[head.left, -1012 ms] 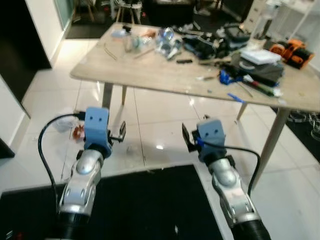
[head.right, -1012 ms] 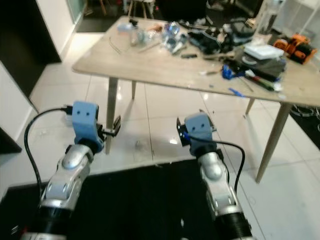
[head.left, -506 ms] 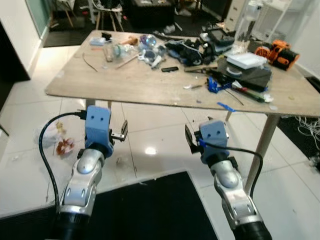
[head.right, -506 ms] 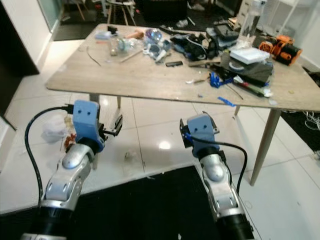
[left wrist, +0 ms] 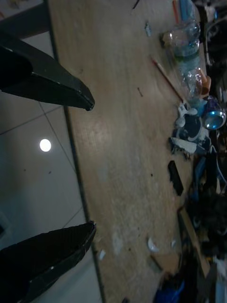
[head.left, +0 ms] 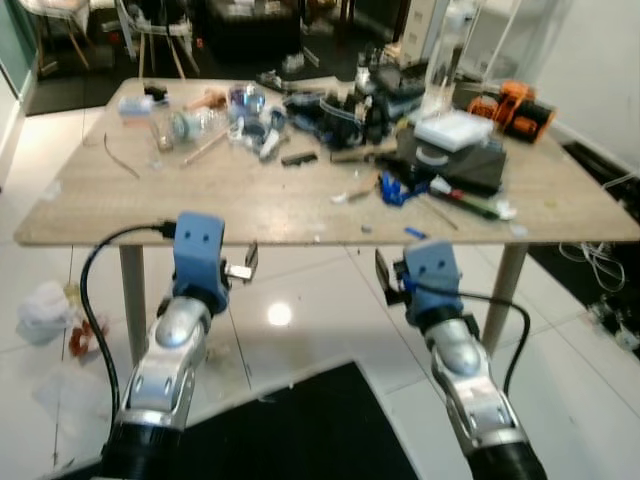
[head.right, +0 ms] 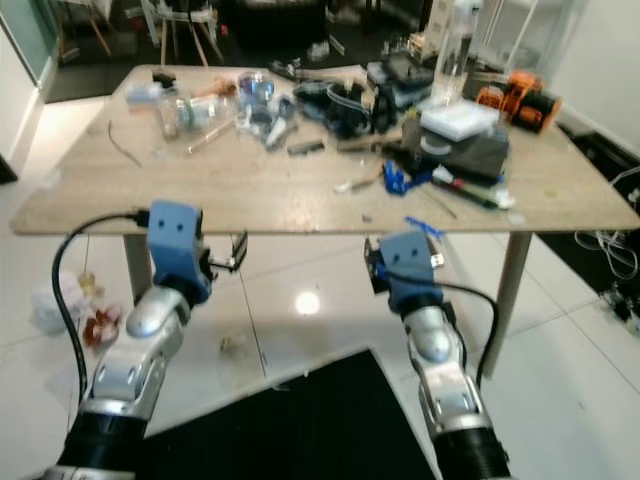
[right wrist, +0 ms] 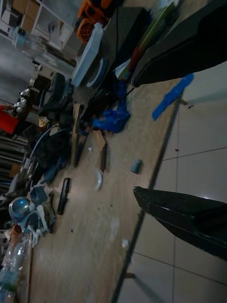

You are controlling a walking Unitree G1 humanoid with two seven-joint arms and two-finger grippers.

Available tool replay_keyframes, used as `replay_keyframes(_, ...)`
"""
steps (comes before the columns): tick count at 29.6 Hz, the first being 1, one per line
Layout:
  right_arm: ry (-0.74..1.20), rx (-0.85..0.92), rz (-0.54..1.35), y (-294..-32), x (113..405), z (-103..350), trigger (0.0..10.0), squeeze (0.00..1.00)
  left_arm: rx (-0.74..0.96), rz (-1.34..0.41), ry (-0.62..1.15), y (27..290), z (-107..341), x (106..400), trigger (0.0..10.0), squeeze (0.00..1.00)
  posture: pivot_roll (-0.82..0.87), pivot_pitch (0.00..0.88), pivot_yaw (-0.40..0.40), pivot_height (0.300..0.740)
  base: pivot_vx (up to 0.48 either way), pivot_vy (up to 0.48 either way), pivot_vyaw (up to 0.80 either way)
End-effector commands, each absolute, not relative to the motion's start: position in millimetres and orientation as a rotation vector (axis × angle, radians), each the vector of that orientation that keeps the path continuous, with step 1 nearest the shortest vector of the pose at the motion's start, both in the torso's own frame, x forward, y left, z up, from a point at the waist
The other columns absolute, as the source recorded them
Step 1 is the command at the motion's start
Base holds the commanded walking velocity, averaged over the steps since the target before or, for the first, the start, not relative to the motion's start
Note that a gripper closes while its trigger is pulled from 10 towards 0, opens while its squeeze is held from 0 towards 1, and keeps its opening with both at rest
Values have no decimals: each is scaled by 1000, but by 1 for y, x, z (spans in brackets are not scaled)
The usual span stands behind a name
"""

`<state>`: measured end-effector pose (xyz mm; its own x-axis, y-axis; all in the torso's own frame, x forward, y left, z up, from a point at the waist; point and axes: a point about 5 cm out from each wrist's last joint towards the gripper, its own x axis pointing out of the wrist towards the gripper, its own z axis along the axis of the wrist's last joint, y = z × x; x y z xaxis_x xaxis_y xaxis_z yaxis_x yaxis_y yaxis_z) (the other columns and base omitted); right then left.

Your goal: Picking trash to rubbish bin

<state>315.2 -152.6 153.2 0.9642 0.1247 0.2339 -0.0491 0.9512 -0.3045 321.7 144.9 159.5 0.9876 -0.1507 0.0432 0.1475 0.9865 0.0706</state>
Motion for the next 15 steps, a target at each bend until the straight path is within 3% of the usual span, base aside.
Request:
replay_keyframes(1,-239,-300,81,-156,314,151,10000,0,70,-155,-32,144,156,321,10000,0,-12,88,-1,740,326,0,0)
replay_keyframes(6,-241,-303,84,-156,314,152,10000,0,68,-157,-32,144,156,321,10000,0,-12,87,-1,740,329,0,-251)
replay_keyframes(12,-243,-306,86,-156,314,152,10000,0,68,-159,-31,144,156,321,10000,0,-12,89,-3,740,324,0,-800)
replay_keyframes(15,-243,-306,85,-156,315,152,10000,0,68,-158,-31,144,156,321,10000,0,-11,91,-3,740,326,0,-317)
